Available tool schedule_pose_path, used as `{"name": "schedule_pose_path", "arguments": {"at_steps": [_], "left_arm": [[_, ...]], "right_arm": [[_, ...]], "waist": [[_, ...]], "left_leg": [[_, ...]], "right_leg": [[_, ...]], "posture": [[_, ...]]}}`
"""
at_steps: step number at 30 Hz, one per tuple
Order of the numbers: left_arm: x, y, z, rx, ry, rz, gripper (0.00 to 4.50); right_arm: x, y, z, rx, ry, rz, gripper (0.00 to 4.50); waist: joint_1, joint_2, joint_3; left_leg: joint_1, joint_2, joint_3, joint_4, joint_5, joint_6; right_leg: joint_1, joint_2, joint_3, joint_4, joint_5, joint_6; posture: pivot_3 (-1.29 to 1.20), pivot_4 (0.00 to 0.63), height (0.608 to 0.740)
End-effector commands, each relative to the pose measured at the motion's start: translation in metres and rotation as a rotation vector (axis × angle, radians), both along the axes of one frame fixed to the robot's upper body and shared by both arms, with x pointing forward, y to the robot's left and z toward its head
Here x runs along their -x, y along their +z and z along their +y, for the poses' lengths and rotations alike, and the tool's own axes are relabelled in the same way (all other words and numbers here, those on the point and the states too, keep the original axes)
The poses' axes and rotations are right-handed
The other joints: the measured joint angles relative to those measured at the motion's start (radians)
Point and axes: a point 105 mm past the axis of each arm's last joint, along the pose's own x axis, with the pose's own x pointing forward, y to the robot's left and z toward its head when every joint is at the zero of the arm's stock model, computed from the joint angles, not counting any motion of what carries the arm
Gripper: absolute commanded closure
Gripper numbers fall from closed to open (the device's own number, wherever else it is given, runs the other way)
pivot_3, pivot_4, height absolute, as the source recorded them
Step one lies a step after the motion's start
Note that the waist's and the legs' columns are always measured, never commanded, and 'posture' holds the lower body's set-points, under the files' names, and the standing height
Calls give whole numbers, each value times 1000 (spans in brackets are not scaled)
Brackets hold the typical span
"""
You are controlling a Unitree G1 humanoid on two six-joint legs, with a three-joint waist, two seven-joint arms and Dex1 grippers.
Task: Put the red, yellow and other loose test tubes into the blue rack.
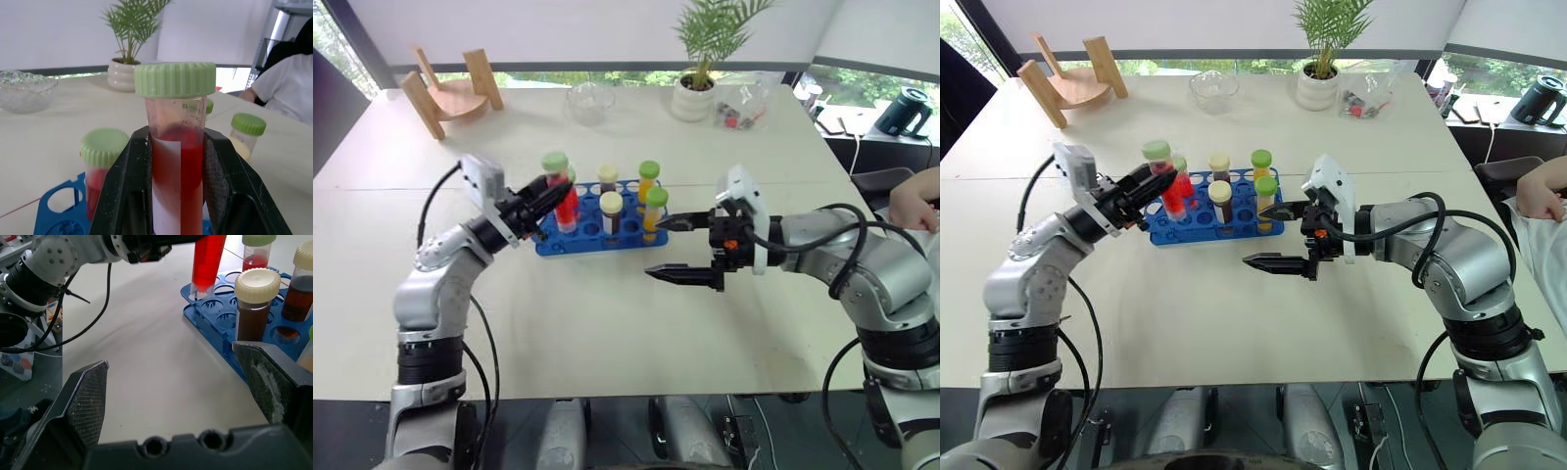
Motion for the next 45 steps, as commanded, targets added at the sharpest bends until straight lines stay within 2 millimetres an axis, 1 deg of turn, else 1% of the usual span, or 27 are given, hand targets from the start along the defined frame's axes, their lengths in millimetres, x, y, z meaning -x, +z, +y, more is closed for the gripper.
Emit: {"name": "schedule_pose_path", "arguments": {"at_steps": [1, 5, 8, 10, 13, 20, 24, 29, 33, 34, 35, 37, 38, 39, 42, 44, 45], "left_arm": [[2, 4, -2, -30, -6, -47, 3688], [1, -3, 2, -61, 7, -43, 3688], [-2, -12, 2, -102, 15, -40, 3688], [-3, -13, 0, -91, 7, -41, 3688], [-7, -16, -1, -104, 20, -48, 3688], [-14, -14, -3, -90, 34, -64, 3688], [-17, -19, -3, -105, 51, -71, 3688], [-15, -25, -3, -118, 63, -72, 3688], [-12, -25, -5, -93, 38, -57, 3688], [-11, -24, -4, -80, 34, -56, 2658], [-10, -21, -2, -84, 37, -57, 2267], [-7, -18, 1, -103, 38, -53, 1262], [-3, -17, 3, -166, 24, -55, 783], [1, -14, 9, -222, 27, -49, 288], [15, -4, 30, -313, 43, -14, 288], [31, -10, 46, -389, 21, 54, 288], [43, -15, 52, -422, -6, 107, 288]], "right_arm": [[0, 5, -3, -1, -19, -45, 0], [-1, 3, -5, -13, -35, -46, 0], [-3, -3, -4, 8, -49, -53, 0], [-4, -5, -3, 10, -49, -57, 0], [-6, -1, 0, -13, -50, -73, 0], [-6, 0, 6, -23, -51, -79, 0], [-7, 1, 7, -30, -53, -79, 0], [-8, 1, 8, -36, -57, -82, 0], [-8, 2, 9, -42, -53, -80, 0], [-7, 1, 9, -41, -51, -78, 0], [-7, 0, 9, -37, -46, -74, 0], [-6, -1, 9, -32, -41, -68, 0], [-6, -3, 8, -27, -41, -64, 0], [-5, -4, 6, -20, -41, -56, 0], [-3, -9, -1, -3, -41, -29, 0], [3, -17, -6, 22, -26, 21, 0], [9, -25, -11, 47, -9, 56, 0]], "waist": [[0, 0, 0], [-1, 0, 0], [-1, 0, 0], [-1, 0, 0], [-1, 0, 0], [-2, 0, 0], [-1, 0, 0], [-1, 0, 0], [-1, 0, 0], [-1, 0, 0], [-1, 0, 0], [-1, 0, 0], [-1, 0, 0], [-4, 0, 0], [-6, 0, 0], [-6, 0, 0], [-6, 1, 1]], "left_leg": [[0, 0, 0, 0, 0, 0], [0, 0, 0, 0, 0, 0], [0, 0, 0, 0, 0, 0], [0, 0, 0, 0, 0, 0], [0, 0, 0, 0, 0, 0], [0, 0, 0, 0, 0, 0], [0, 0, 0, -1, 0, 0], [0, 0, 0, 0, 0, 0], [0, 0, 0, 0, 0, 0], [0, 0, 0, 0, 0, 0], [0, 0, 0, 0, 0, 0], [0, 0, 0, 0, 0, 0], [0, 0, 0, -1, 0, 0], [0, 0, 0, -1, 0, 0], [-1, 1, 0, -3, 0, 0], [-1, 1, 0, -3, 0, 0], [0, 1, 0, -3, 0, 0]], "right_leg": [[0, 0, 0, 0, 0, 0], [0, 0, 0, 0, 0, 0], [0, 0, 0, 0, 0, 0], [0, 0, 0, 0, 0, 0], [0, 0, 0, 0, 0, 0], [0, 0, 0, 0, 0, 0], [0, 0, 0, 0, 0, 0], [0, 0, 0, 0, 0, 0], [0, 0, 0, 0, 0, 0], [0, 0, 0, 0, 0, 0], [0, 0, 0, 0, 0, 0], [0, 0, 0, -1, 0, 0], [0, 0, 0, -1, 0, 0], [0, 0, 0, -1, 0, 0], [-2, 1, 0, -1, 0, 0], [-2, 1, 0, -1, 0, 0], [-2, 0, 0, -1, 0, 0]], "posture": [[0, 150, 740], [0, 150, 740], [0, 150, 740], [0, 150, 740], [0, 150, 740], [0, 150, 740], [0, 150, 740], [0, 150, 740], [0, 150, 740], [0, 150, 740], [0, 150, 740], [0, 150, 740], [0, 150, 740], [0, 150, 740], [0, 150, 740], [0, 150, 740], [0, 150, 740]]}}
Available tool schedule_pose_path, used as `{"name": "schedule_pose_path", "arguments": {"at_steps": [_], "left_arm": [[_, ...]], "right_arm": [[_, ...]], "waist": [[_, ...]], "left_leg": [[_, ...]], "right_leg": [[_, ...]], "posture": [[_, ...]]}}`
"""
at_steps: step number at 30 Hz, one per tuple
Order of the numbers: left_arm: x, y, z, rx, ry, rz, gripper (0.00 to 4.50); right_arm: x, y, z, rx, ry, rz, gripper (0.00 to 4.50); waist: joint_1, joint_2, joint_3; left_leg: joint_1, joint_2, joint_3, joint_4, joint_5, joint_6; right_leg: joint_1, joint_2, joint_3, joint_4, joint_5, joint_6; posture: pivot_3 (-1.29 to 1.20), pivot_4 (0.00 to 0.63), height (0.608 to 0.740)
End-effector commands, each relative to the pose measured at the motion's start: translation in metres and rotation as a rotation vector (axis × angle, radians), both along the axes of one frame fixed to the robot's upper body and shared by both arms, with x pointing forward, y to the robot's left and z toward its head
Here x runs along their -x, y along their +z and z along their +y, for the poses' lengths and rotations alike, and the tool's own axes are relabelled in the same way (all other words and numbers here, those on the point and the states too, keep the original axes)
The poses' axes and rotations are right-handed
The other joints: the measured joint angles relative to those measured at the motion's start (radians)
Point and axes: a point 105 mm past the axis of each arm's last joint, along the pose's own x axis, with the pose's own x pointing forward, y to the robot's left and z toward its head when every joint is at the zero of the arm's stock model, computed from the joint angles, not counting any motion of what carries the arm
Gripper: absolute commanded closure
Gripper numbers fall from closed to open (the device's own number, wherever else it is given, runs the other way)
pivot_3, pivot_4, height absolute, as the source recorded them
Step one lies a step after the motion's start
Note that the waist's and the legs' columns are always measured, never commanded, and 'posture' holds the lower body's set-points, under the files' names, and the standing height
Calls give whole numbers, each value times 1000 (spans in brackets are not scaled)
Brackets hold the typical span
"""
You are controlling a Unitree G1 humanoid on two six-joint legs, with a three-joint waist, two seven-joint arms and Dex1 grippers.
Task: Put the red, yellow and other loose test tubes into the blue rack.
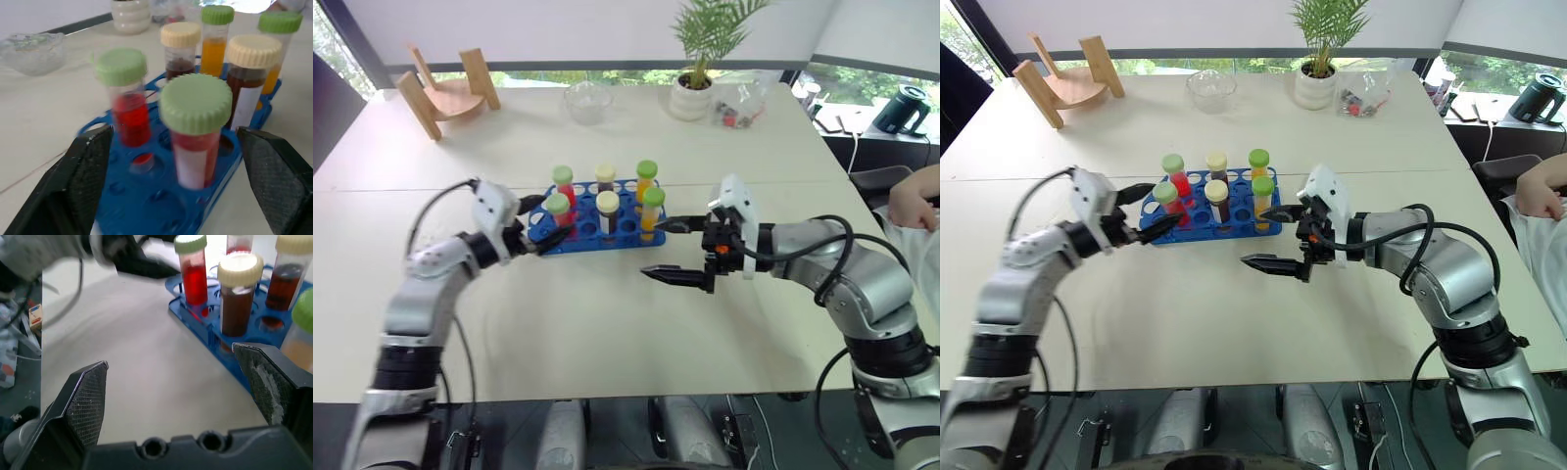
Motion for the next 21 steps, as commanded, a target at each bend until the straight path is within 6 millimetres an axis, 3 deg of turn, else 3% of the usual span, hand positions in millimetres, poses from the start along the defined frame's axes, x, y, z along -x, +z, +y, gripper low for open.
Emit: {"name": "schedule_pose_path", "arguments": {"at_steps": [1, 5, 9, 21], "left_arm": [[37, -6, 14, -76, -68, 129, 288], [82, -29, 27, -149, -136, 335, 288], [112, -50, 32, -185, -178, 487, 288], [102, -59, 30, -138, -138, 469, 288]], "right_arm": [[18, -12, -12, 52, 57, 78, 0], [40, -40, -25, 123, 116, 200, 0], [47, -56, -24, 140, 139, 232, 0], [42, -56, -10, 132, 160, 213, 0]], "waist": [[0, 0, 0], [2, 0, 1], [4, 1, 1], [5, 1, 1]], "left_leg": [[0, 0, 1, 0, 0, 0], [-1, 0, 2, -1, -1, 2], [-1, 1, 2, -1, -1, 2], [-1, 1, 3, -1, -2, 3]], "right_leg": [[0, 0, 0, -1, 0, 0], [-1, -1, 0, -4, -1, -1], [0, -1, 0, -7, -2, -5], [2, -1, 1, -13, -2, -6]], "posture": [[0, 150, 740], [0, 150, 740], [0, 150, 740], [0, 150, 740]]}}
